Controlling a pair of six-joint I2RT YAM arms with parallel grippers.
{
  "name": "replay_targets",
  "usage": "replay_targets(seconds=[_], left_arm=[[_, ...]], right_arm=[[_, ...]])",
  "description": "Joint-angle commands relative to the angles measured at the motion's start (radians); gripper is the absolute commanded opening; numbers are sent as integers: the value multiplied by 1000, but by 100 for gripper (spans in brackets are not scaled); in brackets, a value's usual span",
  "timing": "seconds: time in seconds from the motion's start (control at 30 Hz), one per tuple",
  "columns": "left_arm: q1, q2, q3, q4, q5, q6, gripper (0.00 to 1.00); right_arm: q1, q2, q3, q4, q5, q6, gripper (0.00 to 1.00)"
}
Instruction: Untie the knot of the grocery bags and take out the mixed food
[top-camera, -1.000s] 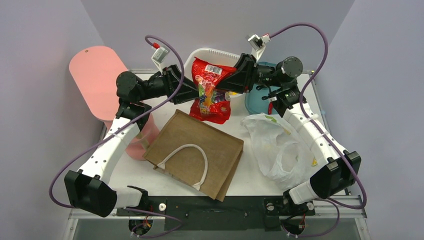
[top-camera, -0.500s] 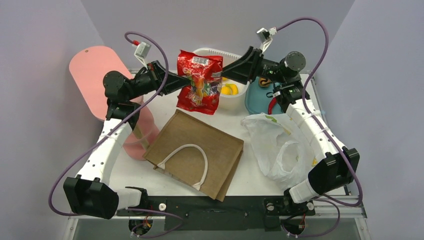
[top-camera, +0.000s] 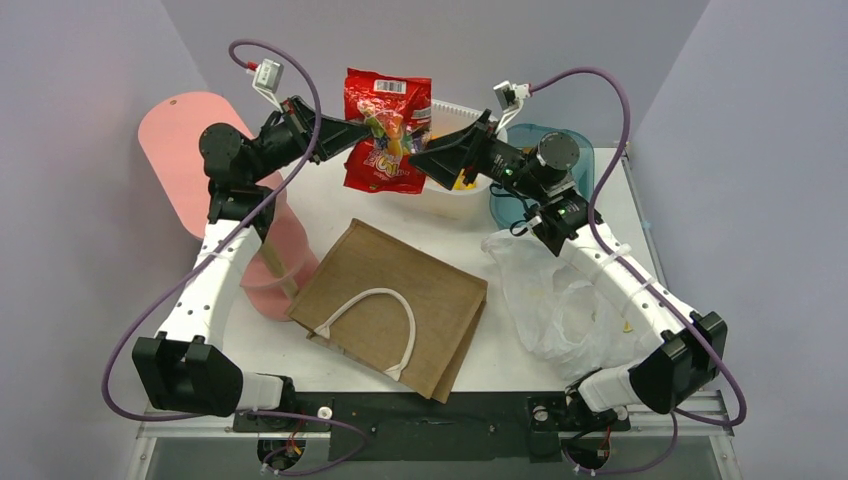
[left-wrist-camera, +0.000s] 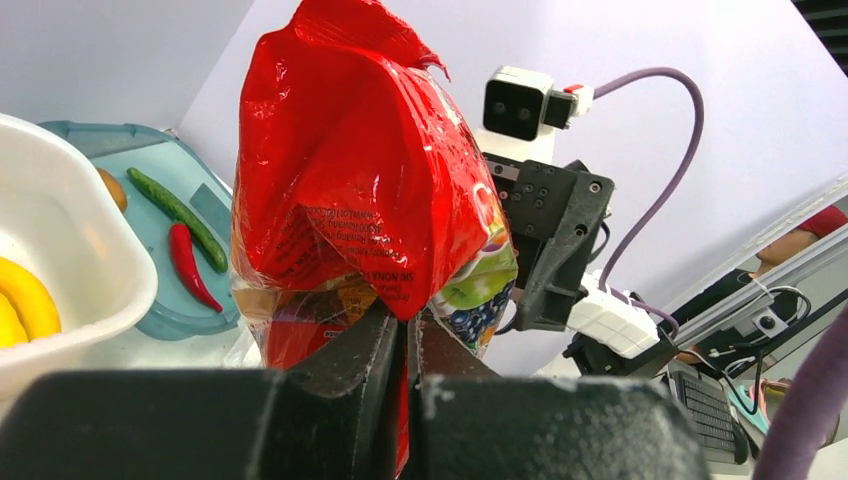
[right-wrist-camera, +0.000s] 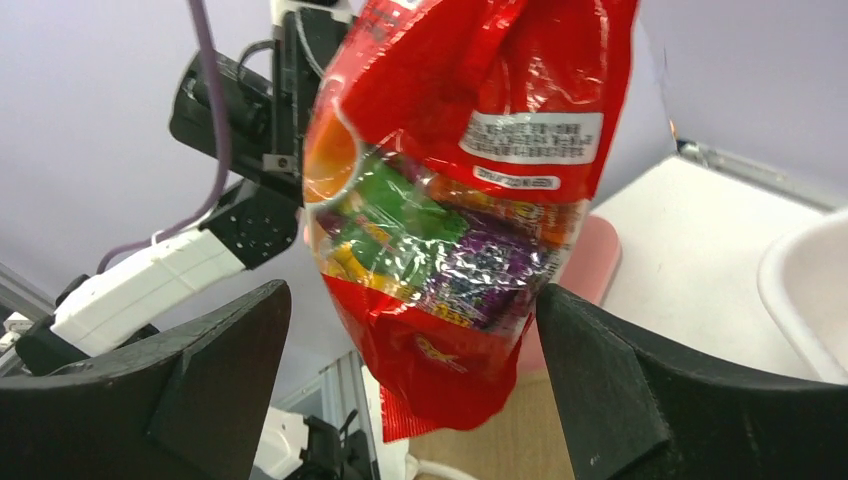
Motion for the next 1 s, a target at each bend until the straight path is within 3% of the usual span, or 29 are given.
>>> replay_targets(seconds=[0.0, 0.13, 0.2, 0.27, 0.3, 0.37, 0.5, 0.6, 0.73, 0.83, 0.97], left_arm=[[5, -13, 82, 75, -50, -23, 0], [2, -23, 78, 80, -42, -10, 0], [6, -32, 77, 68, -40, 4, 0], [15, -44, 79, 44, -36, 26, 0], [16, -50, 83, 37, -32, 40, 0], [22, -59, 92, 22, -21, 75, 0], [52, -74, 111, -49, -19, 160, 6], [99, -83, 129, -99, -13, 227, 35], [166, -110, 225, -304, -95, 473, 40], [172, -145, 308, -431, -259, 716, 43], [179, -159, 368, -526, -475, 819, 45]], right_arm=[[37, -2, 1, 188, 89, -5, 88], [56, 52, 26, 279, 55, -9, 86], [48, 80, 65, 265, 33, -25, 76], [32, 114, 116, 234, 9, -25, 45], [27, 139, 134, 213, 15, -22, 12], [6, 166, 168, 171, 44, 5, 0], [-33, 224, 224, 206, 25, 121, 0], [-43, 239, 232, 256, 4, 170, 0], [-47, 249, 214, 297, -27, 220, 0], [-50, 261, 190, 302, -42, 244, 0], [-41, 308, 175, 300, -67, 280, 0]])
